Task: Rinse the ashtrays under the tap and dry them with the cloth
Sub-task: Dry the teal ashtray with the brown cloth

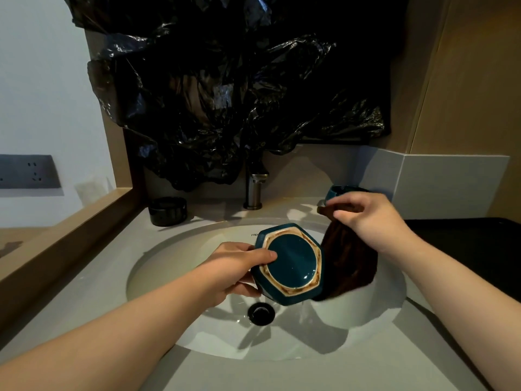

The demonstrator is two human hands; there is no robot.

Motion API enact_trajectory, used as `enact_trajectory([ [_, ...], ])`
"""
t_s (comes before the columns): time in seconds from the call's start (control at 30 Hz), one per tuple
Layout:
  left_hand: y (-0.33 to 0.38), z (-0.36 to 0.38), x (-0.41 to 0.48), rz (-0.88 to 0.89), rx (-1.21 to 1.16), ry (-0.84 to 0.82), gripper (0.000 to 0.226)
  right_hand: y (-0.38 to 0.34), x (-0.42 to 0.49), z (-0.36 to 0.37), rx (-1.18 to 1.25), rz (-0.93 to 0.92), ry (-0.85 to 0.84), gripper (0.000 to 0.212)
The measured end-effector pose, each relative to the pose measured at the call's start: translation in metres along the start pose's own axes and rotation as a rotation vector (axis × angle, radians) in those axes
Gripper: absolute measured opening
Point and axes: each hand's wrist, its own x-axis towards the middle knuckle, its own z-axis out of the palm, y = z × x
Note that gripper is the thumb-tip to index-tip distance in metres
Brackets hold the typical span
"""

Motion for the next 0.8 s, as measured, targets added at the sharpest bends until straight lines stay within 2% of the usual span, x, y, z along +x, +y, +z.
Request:
enact_trajectory([
  [0.07,0.000,0.002,-0.001,-0.017,0.015,-0.012,0.022,-0.011,-0.011,0.010,-0.137,-0.245,0.039,0.024],
  [0.17,0.001,0.005,-0.002,-0.038,0.035,-0.050,0.024,-0.020,-0.026,0.031,-0.272,-0.558,-0.022,0.022],
  [0.27,0.002,0.007,-0.003,-0.038,0.052,-0.070,0.026,-0.022,-0.032,0.045,-0.466,-0.733,-0.140,0.024],
  [0.37,0.003,0.006,-0.003,-0.015,0.051,-0.031,0.024,-0.019,-0.030,0.046,-0.505,-0.724,-0.216,0.029],
  [0.57,0.003,0.004,-0.004,-0.019,-0.031,0.017,0.020,-0.006,-0.017,0.034,-0.457,-0.534,-0.087,0.023],
  [0.7,0.004,0.005,-0.005,-0.030,-0.036,-0.001,0.025,-0.012,-0.029,0.044,-0.537,-0.771,-0.115,0.028],
  [0.8,0.004,0.003,-0.006,-0.024,-0.042,-0.007,0.028,-0.011,-0.029,0.044,-0.573,-0.832,-0.143,0.031],
])
